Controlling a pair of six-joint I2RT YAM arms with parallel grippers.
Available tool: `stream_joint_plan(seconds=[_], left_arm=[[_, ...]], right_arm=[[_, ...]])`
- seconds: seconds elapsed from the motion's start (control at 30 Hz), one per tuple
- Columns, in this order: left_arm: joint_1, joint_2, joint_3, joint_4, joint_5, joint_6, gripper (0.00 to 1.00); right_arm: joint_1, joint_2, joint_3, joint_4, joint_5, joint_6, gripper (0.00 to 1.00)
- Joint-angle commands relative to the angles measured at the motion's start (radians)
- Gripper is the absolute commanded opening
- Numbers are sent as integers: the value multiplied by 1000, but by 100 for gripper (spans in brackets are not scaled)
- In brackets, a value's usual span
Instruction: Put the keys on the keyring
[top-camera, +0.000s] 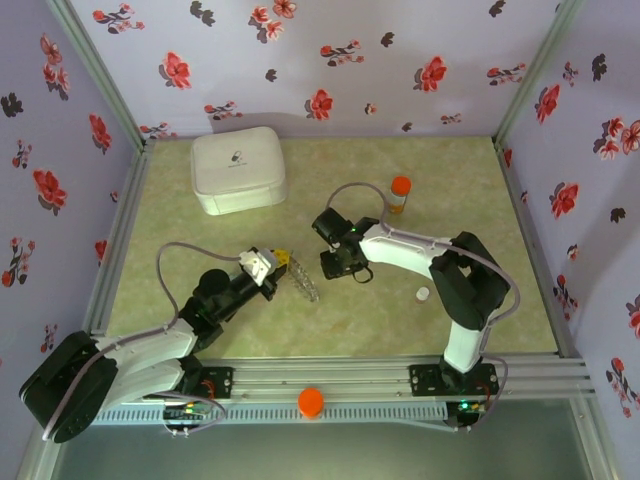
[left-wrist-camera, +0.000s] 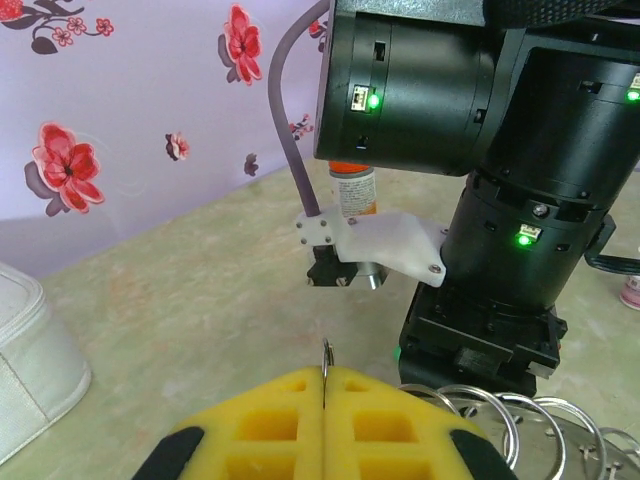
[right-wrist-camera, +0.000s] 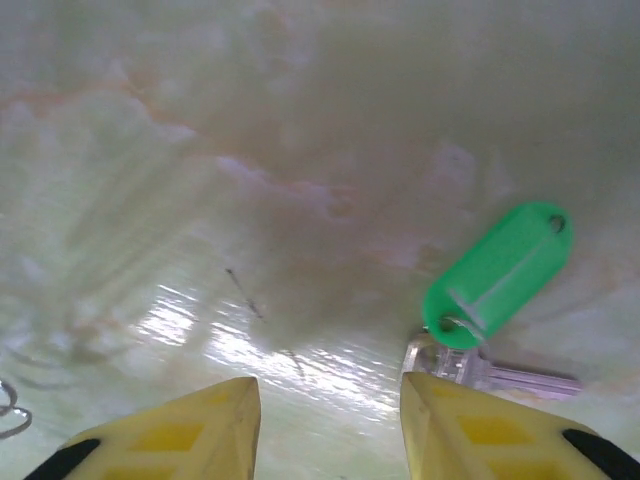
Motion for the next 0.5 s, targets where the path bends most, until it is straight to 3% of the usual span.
stream_joint_plan(seconds=[0.0,0.17,0.27,0.37,0.47], left_arm=[[7,-15,-2,65,-42,4,0],[34,-62,-17,35,-87,24,0],[51,-100,-42,33,-85,18,0],[56,-131,-62,27,-72,-1,0],[56,-144,-82,42,-46,-33,0]], right_arm=[[-30,-75,32,24,-76,-63,45],[-195,-174,85,-30,-67,-166,44],[-245,-178,136,-80,-16,-183,44],[-246,-141,152,-129,-54,-76,42],[-219,-151,36,-61,-75,99,41]])
